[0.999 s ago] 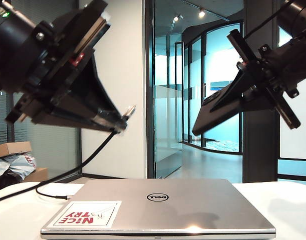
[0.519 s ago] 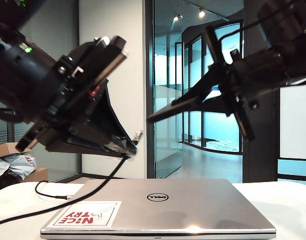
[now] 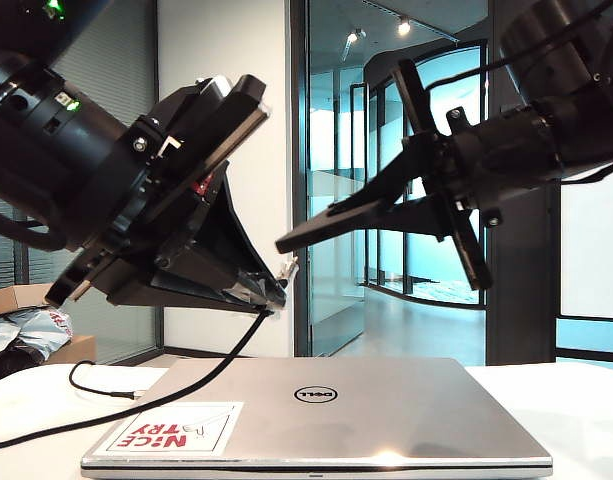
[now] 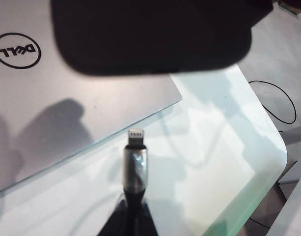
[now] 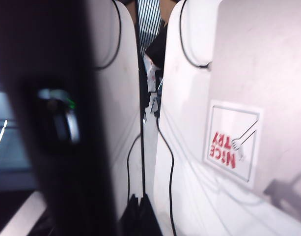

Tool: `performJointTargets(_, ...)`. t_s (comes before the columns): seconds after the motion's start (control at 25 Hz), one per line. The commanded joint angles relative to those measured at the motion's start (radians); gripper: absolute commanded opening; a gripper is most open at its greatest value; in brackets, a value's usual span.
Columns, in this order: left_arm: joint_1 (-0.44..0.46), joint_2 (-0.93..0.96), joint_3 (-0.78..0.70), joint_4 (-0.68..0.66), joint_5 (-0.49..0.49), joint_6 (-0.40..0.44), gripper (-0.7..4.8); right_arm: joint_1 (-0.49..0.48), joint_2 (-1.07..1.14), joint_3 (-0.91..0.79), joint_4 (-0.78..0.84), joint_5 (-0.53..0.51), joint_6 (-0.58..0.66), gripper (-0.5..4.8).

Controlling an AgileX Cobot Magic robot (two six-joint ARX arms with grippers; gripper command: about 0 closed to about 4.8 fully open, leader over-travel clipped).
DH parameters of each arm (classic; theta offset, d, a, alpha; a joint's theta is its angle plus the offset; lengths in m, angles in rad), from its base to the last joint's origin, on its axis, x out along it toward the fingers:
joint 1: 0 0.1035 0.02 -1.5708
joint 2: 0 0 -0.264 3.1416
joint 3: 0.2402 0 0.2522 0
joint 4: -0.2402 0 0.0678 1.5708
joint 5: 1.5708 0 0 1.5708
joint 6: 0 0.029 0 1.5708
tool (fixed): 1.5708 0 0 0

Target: Pick up the charging cable and the phone, plug the charging cable into the charging port on the phone, and finally place them back on the table.

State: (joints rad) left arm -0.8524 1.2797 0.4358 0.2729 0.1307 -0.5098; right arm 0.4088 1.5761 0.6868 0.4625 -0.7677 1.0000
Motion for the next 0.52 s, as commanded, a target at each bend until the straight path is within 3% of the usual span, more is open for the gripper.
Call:
performJointTargets(0.04,-0.003,-0.002,0.002,0.013,0.004,0.001,-0.06,0.051,-0.008,0.005,0.035,-0.011,-0.058,-0.06)
performJointTargets(0.52,-0.004,-0.002,0.002,0.013,0.004,0.0,-0.06,0.058,-0.008,0.005,0.035,0.022,-0.107,-0.06)
